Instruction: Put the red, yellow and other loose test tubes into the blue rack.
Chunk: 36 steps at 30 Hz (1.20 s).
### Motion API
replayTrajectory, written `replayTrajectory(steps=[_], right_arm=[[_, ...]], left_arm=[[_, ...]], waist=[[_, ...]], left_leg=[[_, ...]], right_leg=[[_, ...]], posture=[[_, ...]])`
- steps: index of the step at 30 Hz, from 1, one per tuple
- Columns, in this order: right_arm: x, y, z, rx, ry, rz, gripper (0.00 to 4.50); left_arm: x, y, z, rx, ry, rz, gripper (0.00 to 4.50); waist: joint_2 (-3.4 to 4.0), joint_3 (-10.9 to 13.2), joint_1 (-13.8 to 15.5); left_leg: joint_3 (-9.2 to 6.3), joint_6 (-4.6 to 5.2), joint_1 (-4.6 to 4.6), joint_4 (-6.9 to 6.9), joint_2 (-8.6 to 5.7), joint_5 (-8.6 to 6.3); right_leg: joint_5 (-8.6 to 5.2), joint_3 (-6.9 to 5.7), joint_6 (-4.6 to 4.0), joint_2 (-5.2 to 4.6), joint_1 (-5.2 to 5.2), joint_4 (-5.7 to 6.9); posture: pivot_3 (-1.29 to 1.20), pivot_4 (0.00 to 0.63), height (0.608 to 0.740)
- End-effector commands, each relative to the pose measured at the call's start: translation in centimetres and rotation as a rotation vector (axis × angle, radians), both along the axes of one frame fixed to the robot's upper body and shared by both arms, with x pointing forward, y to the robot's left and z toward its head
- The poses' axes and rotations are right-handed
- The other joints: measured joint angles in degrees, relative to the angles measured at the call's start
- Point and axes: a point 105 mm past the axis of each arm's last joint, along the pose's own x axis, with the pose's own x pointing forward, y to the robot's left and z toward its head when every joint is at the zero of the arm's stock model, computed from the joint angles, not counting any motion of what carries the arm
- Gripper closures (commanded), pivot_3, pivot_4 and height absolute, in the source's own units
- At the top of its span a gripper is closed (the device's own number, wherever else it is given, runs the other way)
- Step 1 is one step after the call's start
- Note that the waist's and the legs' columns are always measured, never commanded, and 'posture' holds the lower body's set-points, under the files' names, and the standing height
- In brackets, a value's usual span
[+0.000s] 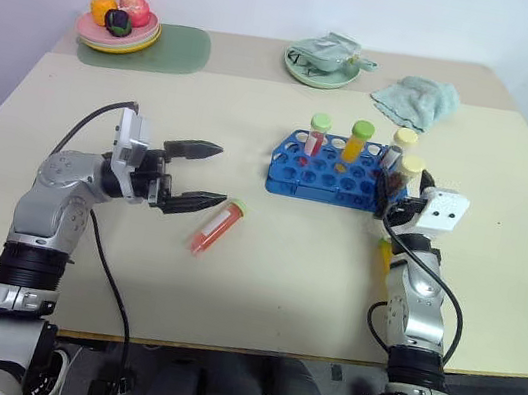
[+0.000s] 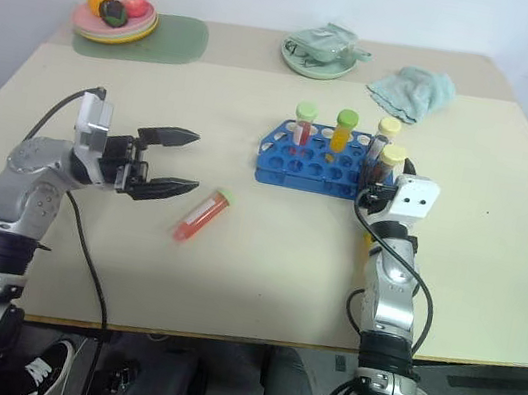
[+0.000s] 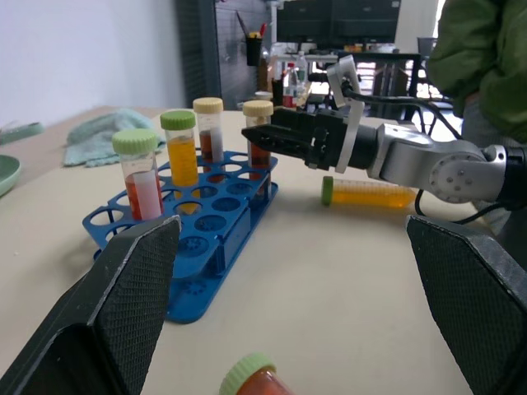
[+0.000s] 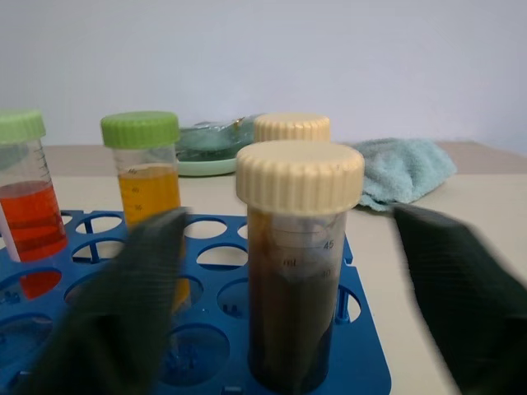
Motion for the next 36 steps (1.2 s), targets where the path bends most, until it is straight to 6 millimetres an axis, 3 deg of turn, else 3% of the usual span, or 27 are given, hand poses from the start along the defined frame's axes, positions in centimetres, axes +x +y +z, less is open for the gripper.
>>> replayTrajectory(steps=[1, 4, 8, 11, 16, 18, 22, 25, 28, 30, 31, 33, 36], right_arm=[[-0.4, -0.4, 2.4, -0.007, -0.081, -0.016, 0.05], [-0.7, -0.9, 4.3, -0.01, -0.12, -0.023, 0.05], [-2.2, -2.3, 9.7, -0.002, -0.196, -0.001, 0.05], [-3.8, -3.4, 12.4, 0.01, -0.201, 0.018, 0.05], [-4.8, -3.8, 14.8, 0.006, -0.097, 0.065, 0.05], [-4.5, -4.5, 14.1, -0.049, 0.025, 0.065, 0.05], [-4.7, -7.9, 11.9, -0.144, 0.293, 0.047, 0.05], [-4.8, -9.0, 12.1, -0.144, 0.295, 0.016, 0.05], [-4.7, -8.9, 10.9, -0.203, 0.341, -0.005, 0.05], [-4.8, -11.5, 10.2, -0.108, 0.4, -0.12, 0.05], [-5.3, -14.2, 9.3, -0.088, 0.485, -0.232, 0.05], [-7.1, -17.4, 7.6, -0.061, 0.664, -0.329, 0.05], [-8.5, -18.6, 7.2, -0.004, 0.784, -0.368, 0.05]], left_arm=[[-0.3, 0.2, 1.0, 0.001, -0.042, 0.0, 0.0], [-0.4, 0.1, 0.9, 0.0, -0.041, -0.003, 0.0], [-0.5, 0.3, 0.8, -0.005, -0.039, 0.001, 0.0], [-0.5, 0.3, 0.5, -0.008, -0.036, 0.0, 0.0], [-0.3, 0.0, 0.3, -0.017, -0.036, -0.004, 0.0], [-0.3, -0.1, 0.2, -0.018, -0.039, -0.013, 0.0], [-0.2, -0.5, 0.0, -0.036, -0.034, -0.022, 0.0], [-0.2, -0.6, -0.1, -0.041, -0.033, -0.022, 0.0], [-0.5, -0.6, -0.4, -0.039, -0.029, -0.019, 0.0], [-0.7, -0.4, -0.3, -0.041, -0.029, -0.015, 0.0], [-0.8, -0.3, -0.2, -0.039, -0.031, -0.012, 0.0], [-0.8, 0.0, -0.3, -0.036, -0.029, -0.002, 0.0], [-1.0, 0.1, -0.3, -0.041, -0.022, 0.002, 0.0]], waist=[[0.0, 0.0, 0.0], [0.0, 0.0, 0.0], [0.02, 0.0, 0.1], [0.0, 0.0, 0.2], [-0.01, 0.0, 0.2], [-0.01, 0.0, 0.3], [-0.03, 0.0, 0.8], [-0.04, 0.0, 1.2], [-0.03, 0.0, 1.5], [-0.03, 0.0, 1.6], [-0.04, 0.0, 1.7], [-0.03, 0.0, 2.5], [-0.02, 0.0, 2.9]], left_leg=[[0.0, 0.0, 0.0, 0.01, 0.0, 0.0], [0.0, 0.0, -0.01, 0.02, 0.0, 0.0], [-0.01, 0.0, -0.04, 0.03, -0.01, 0.0], [-0.04, 0.01, -0.04, 0.05, 0.0, 0.0], [-0.01, 0.05, -0.04, 0.05, -0.01, -0.02], [-0.01, 0.19, -0.02, 0.04, -0.01, -0.09], [-0.01, 0.46, -0.04, 0.05, -0.06, -0.19], [0.02, 0.49, -0.03, 0.06, -0.08, -0.19], [0.08, 0.49, 0.01, 0.06, -0.06, -0.19], [0.07, 0.49, 0.0, 0.08, -0.04, -0.19], [0.08, 0.48, -0.01, 0.09, -0.04, -0.18], [0.05, 0.48, -0.08, 0.2, -0.06, -0.18], [0.09, 0.49, -0.08, 0.2, -0.1, -0.18]], right_leg=[[0.0, 0.0, 0.0, 0.0, 0.0, 0.0], [0.0, 0.0, 0.0, -0.01, 0.0, 0.0], [0.0, 0.01, 0.0, -0.04, -0.04, 0.02], [0.0, 0.0, 0.0, -0.02, -0.03, 0.01], [0.0, 0.02, 0.0, -0.02, -0.01, 0.02], [0.0, 0.02, 0.0, -0.01, -0.01, 0.01], [0.0, 0.02, 0.0, -0.03, 0.03, -0.01], [0.0, 0.03, 0.0, -0.03, 0.06, -0.04], [0.0, 0.1, 0.0, 0.03, -0.01, -0.06], [0.0, 0.1, 0.0, 0.01, 0.0, -0.05], [0.0, 0.11, 0.0, -0.02, -0.02, -0.04], [0.0, 0.09, 0.0, -0.06, -0.01, -0.04], [0.0, 0.11, 0.0, -0.09, -0.02, -0.08]], posture=[[0.0, 0.15, 0.74], [0.0, 0.15, 0.74], [0.0, 0.15, 0.74], [0.0, 0.15, 0.74], [0.0, 0.15, 0.74], [0.0, 0.15, 0.74], [0.0, 0.15, 0.74], [0.0, 0.15, 0.74], [0.0, 0.15, 0.74], [0.0, 0.15, 0.74], [0.0, 0.15, 0.74], [0.0, 0.15, 0.74], [0.0, 0.15, 0.74]])
